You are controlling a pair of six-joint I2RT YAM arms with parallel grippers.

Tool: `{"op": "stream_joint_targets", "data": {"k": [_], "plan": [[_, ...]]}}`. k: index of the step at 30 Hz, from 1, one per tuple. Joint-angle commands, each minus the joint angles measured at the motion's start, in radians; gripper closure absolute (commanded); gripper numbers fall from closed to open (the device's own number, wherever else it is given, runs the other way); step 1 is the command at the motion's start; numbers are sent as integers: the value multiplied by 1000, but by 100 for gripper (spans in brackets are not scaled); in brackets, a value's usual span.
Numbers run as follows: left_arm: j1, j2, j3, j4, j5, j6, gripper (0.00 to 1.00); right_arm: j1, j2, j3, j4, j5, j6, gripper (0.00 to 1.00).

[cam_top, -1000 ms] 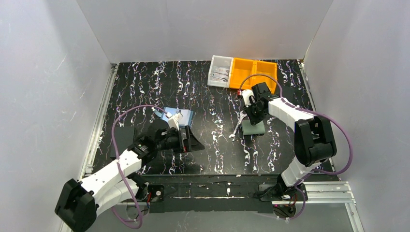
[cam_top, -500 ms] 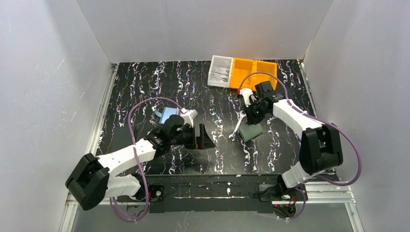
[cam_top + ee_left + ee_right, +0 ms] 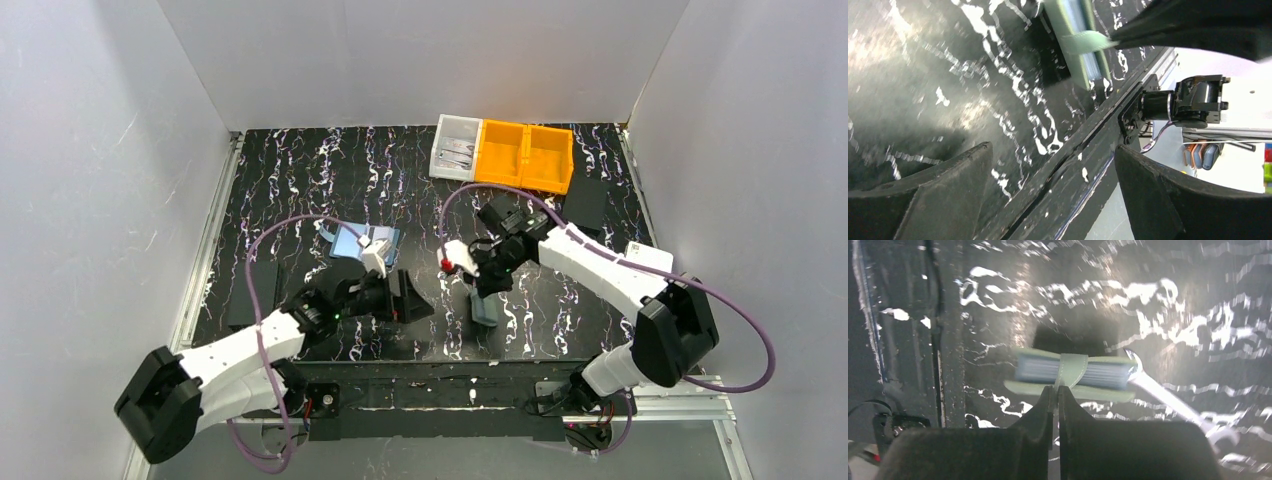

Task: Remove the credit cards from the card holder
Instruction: Open the card holder at the center of the board.

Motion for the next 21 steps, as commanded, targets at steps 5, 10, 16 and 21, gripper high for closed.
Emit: {"op": "stream_joint_targets", "data": {"k": [5, 10, 16, 21], "plan": [[-5, -206, -212, -7, -107, -224, 14, 132, 97, 84, 11, -214, 50, 55], [-5, -268, -233, -10, -113, -225, 14, 126, 147, 139, 18, -286, 160, 38], [-8, -175, -185, -10, -85, -204, 14, 98, 4, -54, 184, -253, 293, 28], [-69, -24, -88, -10, -113, -216, 14, 30, -119, -247, 395, -211, 454, 13]]}}
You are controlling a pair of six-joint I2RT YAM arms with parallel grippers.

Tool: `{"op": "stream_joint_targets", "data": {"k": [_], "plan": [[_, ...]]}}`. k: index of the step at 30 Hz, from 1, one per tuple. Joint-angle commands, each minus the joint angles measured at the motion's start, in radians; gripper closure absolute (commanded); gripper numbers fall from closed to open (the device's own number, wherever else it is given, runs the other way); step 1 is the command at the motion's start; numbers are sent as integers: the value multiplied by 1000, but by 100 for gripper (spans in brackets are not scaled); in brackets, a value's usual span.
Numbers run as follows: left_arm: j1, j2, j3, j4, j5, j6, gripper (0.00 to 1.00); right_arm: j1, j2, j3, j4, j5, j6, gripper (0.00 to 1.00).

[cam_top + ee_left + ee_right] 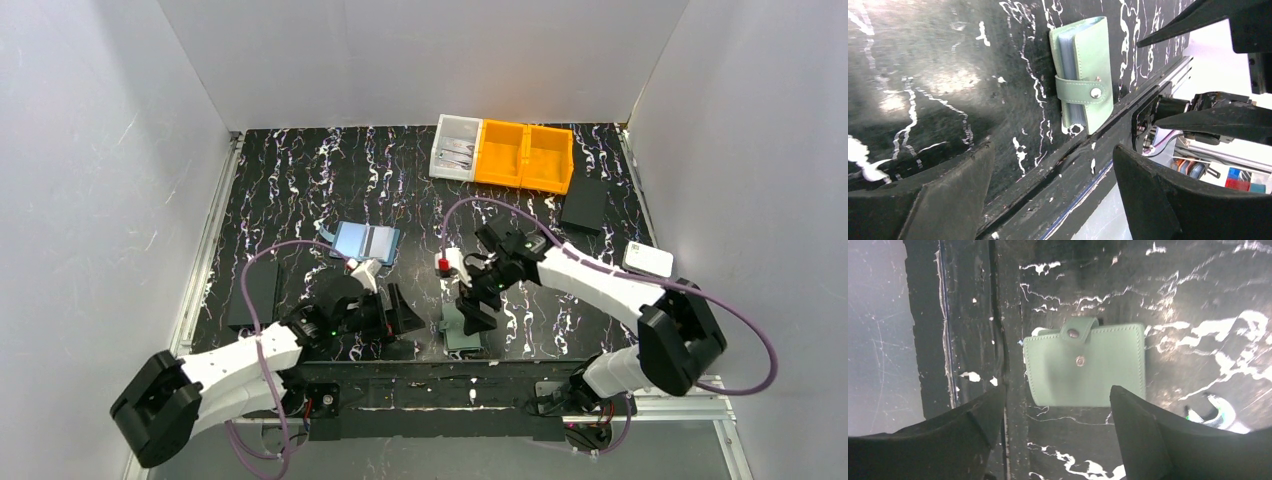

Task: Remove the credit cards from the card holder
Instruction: Open the card holder at the center of the board.

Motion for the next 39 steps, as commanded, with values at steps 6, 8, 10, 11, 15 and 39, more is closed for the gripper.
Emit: {"op": "stream_joint_targets", "data": {"k": [6, 8, 10, 11, 15, 39], "plan": [[-211, 232, 244, -49, -217, -31, 14, -206, -143, -162, 273, -64, 223, 11], [-251, 307, 333, -209, -350, -54, 15, -235, -162, -171, 291, -66, 241, 11], [-293, 384, 446, -391, -454, -68, 19, -260, -171, -182, 299, -74, 250, 11], [-306, 417, 487, -443, -471, -68, 26, -270, -173, -190, 303, -78, 251, 11], [-339, 506, 582, -523, -505, -53, 35, -286, -181, -212, 324, -85, 256, 11], [-346, 586, 606, -543, -553, -73, 85, -298, -179, -218, 305, -129, 254, 12]]}}
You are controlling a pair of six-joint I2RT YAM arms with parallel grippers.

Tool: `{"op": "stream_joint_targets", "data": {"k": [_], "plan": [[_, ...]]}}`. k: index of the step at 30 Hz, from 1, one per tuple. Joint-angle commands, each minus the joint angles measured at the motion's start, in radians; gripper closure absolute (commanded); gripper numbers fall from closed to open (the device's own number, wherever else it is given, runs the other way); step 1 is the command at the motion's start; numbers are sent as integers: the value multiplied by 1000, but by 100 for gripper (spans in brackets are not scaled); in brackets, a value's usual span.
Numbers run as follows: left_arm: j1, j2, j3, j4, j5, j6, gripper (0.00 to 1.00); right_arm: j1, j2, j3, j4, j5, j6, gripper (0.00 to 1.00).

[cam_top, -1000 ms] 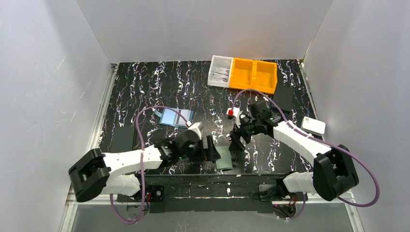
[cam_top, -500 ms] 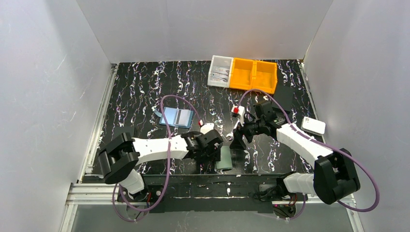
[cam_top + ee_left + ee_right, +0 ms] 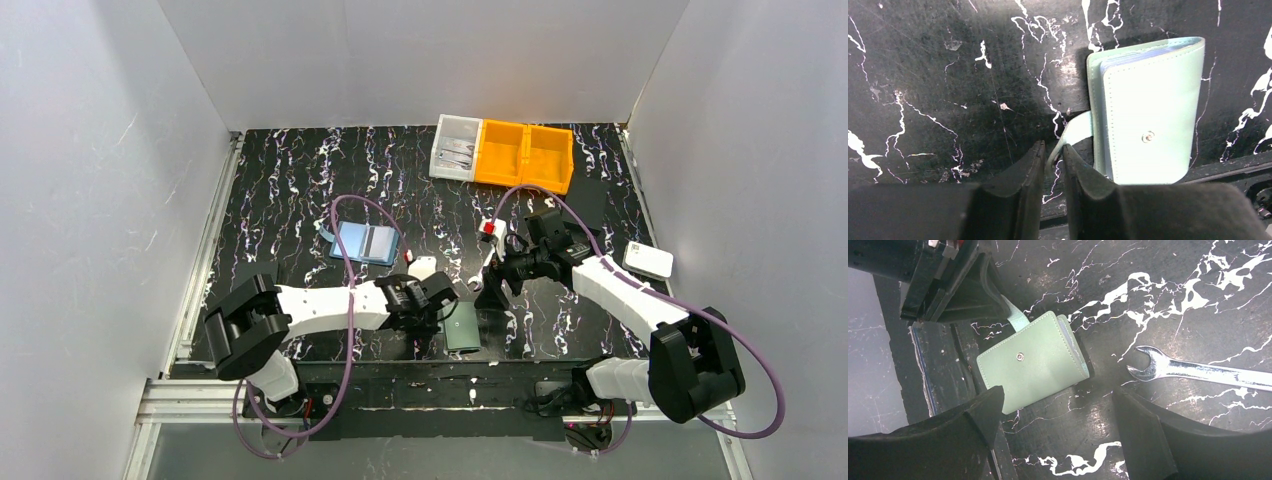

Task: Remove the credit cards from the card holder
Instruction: Open the card holder at the center of the board.

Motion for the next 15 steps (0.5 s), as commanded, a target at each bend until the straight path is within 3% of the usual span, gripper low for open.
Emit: {"op": "stream_joint_targets", "data": {"k": [1, 4, 11, 15], "plan": [[2, -56, -50, 62, -18, -19, 90, 0, -11, 12, -7, -36, -10, 12], [6, -76, -87, 124, -8, -19, 100, 10, -10, 16, -25, -30, -21, 12], [31, -163, -198, 272, 13, -1, 100, 72, -5, 23, -57, 11, -54, 12], [36, -270, -326, 541, 103, 92, 100, 102, 12, 41, -52, 48, -16, 12]]}}
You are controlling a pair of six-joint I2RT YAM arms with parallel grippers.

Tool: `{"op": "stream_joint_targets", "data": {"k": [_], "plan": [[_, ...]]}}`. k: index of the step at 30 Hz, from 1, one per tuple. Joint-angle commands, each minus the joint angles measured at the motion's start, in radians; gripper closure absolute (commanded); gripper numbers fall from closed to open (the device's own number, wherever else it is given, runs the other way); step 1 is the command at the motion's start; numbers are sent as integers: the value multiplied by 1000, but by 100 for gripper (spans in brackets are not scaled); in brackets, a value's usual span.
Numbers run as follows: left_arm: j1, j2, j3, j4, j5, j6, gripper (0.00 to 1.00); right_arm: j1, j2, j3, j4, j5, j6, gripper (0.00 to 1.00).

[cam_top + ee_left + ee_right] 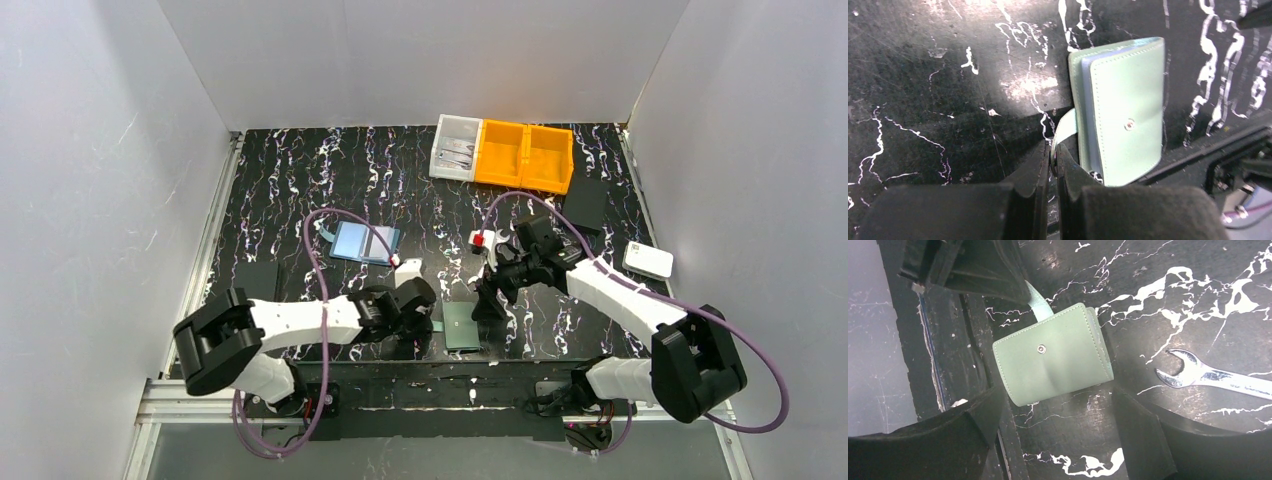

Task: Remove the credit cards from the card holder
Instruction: Open the card holder at the center of the board.

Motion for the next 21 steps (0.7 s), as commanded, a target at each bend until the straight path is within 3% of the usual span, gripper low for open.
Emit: {"op": "stream_joint_targets", "data": {"k": [1, 4, 7, 9, 16, 21], "plan": [[10, -151, -126, 295, 61, 99, 100, 28, 13, 48, 5, 64, 52, 12], [12, -239, -171, 355, 70, 159, 100, 42, 34, 106, -4, 165, 195, 11], [14, -303, -194, 420, 91, 203, 100, 77, 130, 210, -125, 257, 327, 2], [14, -325, -197, 467, 104, 222, 100, 86, 172, 258, -183, 269, 387, 2], [34, -275, -109, 484, 170, 263, 100, 54, 89, 205, -43, 243, 490, 2], [79, -245, -129, 483, 211, 226, 100, -26, 30, 147, -38, 197, 445, 2]]}}
